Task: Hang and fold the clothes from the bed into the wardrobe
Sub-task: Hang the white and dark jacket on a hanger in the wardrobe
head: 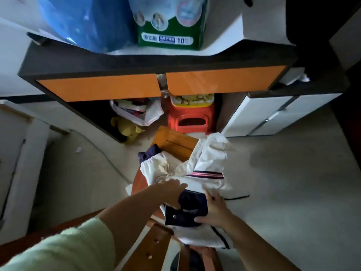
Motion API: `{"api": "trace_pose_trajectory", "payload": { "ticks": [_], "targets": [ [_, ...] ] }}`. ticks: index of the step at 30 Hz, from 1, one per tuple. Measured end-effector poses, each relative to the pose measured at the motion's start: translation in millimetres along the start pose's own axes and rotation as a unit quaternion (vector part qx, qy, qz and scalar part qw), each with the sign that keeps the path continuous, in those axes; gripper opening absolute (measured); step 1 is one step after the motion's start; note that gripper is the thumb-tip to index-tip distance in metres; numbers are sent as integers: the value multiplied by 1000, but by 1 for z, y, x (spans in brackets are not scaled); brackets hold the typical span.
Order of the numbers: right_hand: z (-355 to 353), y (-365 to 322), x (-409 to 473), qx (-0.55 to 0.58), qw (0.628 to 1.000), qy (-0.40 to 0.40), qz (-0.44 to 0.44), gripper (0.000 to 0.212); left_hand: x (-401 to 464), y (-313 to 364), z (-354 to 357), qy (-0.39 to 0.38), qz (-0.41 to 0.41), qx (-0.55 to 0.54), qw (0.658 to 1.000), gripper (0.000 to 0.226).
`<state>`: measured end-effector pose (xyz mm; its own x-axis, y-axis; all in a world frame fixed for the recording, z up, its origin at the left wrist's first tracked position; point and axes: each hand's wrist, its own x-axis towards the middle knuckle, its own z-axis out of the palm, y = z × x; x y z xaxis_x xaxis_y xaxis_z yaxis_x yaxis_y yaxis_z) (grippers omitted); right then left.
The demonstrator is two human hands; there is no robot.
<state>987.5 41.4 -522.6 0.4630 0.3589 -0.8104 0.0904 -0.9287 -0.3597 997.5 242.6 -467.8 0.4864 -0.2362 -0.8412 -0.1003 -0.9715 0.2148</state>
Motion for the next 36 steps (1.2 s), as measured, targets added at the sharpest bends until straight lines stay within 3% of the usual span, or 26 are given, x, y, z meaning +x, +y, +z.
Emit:
{"api": "trace_pose_trajectory", "payload": {
  "ticks": [2, 4, 7, 11, 14, 16, 18, 23, 25, 27, 30, 33, 36],
  "targets": [
    [11, -1, 3, -21, 998, 56, 14, 102, 10, -4, 29, -4, 6, 50, 999, 85],
    [20, 2, 6, -46, 989, 136, 17, 70, 18, -2, 48, -2, 14, 60, 998, 80],
    [24, -9, -5, 54, 983, 175, 10, 35, 18, 4, 53, -2, 8, 46, 999, 68],
    [-20, -29, -32, 235, 952, 195, 33, 27, 4, 5, 18, -4, 3, -72, 997, 75],
    [-95, -47, -67, 296, 927, 229, -5, 18, -26, 7, -34, 3, 26, -171, 985, 56],
    [-152, -65, -104, 323, 907, 266, -38, 13, -60, 13, -77, 61, 35, -219, 973, 47],
    [-203, -84, -142, 324, 892, 304, -81, 20, -101, 20, -119, 115, 43, -265, 956, 22],
    [-288, -151, -242, 320, 844, 376, -209, 25, -215, 27, -186, 300, 47, -251, 919, 37],
    [-306, -187, -286, 322, 822, 375, -282, 17, -262, 27, -202, 385, 25, -257, 886, 40],
    [-321, -220, -327, 305, 796, 396, -341, 7, -312, 26, -220, 482, 13, -271, 833, 40],
    [-335, -264, -379, 267, 756, 432, -414, 10, -383, 20, -237, 605, 1, -278, 746, 38],
    [-339, -308, -419, 211, 729, 440, -480, 20, -447, 8, -241, 690, -24, -320, 649, 42],
    [-341, -363, -446, 153, 704, 447, -530, 28, -508, -5, -235, 728, -59, -355, 584, 40]
  ]
}}
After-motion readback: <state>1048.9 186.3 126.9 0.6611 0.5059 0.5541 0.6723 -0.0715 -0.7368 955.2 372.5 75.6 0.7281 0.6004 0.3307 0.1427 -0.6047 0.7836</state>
